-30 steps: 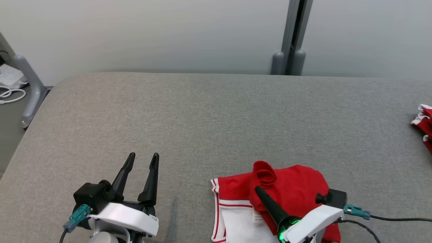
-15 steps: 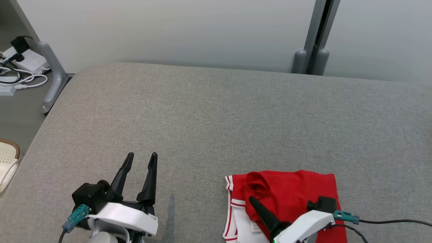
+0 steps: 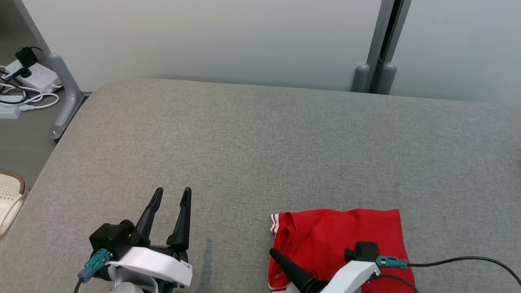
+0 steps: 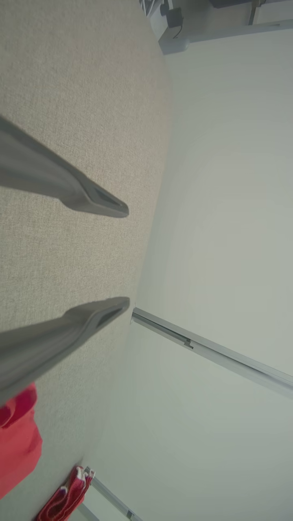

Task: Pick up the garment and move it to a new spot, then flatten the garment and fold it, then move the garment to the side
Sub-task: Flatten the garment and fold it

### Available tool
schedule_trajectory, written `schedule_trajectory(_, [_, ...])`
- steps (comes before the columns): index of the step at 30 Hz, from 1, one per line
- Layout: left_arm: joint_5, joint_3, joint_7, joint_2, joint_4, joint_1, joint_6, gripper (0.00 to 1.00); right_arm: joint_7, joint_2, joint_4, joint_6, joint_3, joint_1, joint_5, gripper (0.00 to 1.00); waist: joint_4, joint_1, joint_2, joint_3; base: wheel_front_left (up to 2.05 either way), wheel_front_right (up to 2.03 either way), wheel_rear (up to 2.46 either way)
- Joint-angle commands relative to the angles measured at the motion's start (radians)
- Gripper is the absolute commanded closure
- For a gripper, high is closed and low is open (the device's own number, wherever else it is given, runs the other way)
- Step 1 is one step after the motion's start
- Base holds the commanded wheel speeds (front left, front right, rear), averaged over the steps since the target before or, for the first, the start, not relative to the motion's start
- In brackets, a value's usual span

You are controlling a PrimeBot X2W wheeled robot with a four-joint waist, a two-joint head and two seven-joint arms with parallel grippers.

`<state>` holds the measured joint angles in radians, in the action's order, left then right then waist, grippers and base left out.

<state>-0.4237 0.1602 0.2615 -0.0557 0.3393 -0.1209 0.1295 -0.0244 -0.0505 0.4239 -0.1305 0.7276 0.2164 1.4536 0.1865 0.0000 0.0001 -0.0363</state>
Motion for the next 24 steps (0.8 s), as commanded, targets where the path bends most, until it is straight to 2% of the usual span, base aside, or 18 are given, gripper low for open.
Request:
schedule_trajectory(1, [-0.002, -0.001, 0.003, -0.004, 0.002, 0.006, 0.002, 0.0, 0.005, -0.003, -0.006, 0.0, 0.009, 0.011, 0.013, 0.0, -0.001, 0.0, -0.0001, 0.004, 0.0, 0.0, 0.0])
schedule_trajectory(7, [-0.002, 0.0, 0.003, -0.002, 0.005, 0.013, 0.002, 0.0, 0.002, -0.002, -0.019, 0.0, 0.051, 0.03, 0.018, 0.0, -0.007, 0.0, -0.0001, 0.018, 0.0, 0.0, 0.0])
schedule_trajectory(10, [-0.001, -0.004, 0.003, -0.002, 0.003, 0.018, 0.002, 0.0, 0.029, -0.026, -0.04, 0.0, 0.023, 0.045, 0.01, 0.0, -0.014, 0.0, -0.0001, 0.028, 0.0, 0.0, 0.0])
schedule_trajectory(12, [0.001, -0.006, 0.003, -0.002, 0.0, 0.022, 0.002, 0.0, 0.055, -0.06, -0.056, 0.0, -0.004, 0.059, -0.007, 0.0, -0.022, 0.0, -0.0001, 0.035, 0.0, 0.0, 0.0])
schedule_trajectory(17, [0.006, -0.011, 0.003, -0.002, -0.014, 0.025, 0.002, 0.0, 0.169, -0.201, -0.09, 0.0, -0.093, 0.097, -0.115, 0.0, -0.055, 0.0, -0.0001, 0.044, 0.0, 0.0, 0.0])
schedule_trajectory(21, [0.007, -0.013, 0.003, -0.002, -0.025, 0.022, 0.002, 0.0, 0.258, -0.304, -0.059, 0.0, -0.142, 0.12, -0.285, 0.0, -0.075, 0.0, -0.0001, 0.042, 0.0, 0.0, 0.0])
schedule_trajectory(24, [0.003, -0.018, 0.003, -0.001, -0.037, 0.023, 0.002, 0.0, 0.285, -0.327, -0.047, 0.0, -0.202, 0.109, -0.407, 0.0, -0.089, 0.0, -0.0001, 0.037, 0.0, 0.0, 0.0])
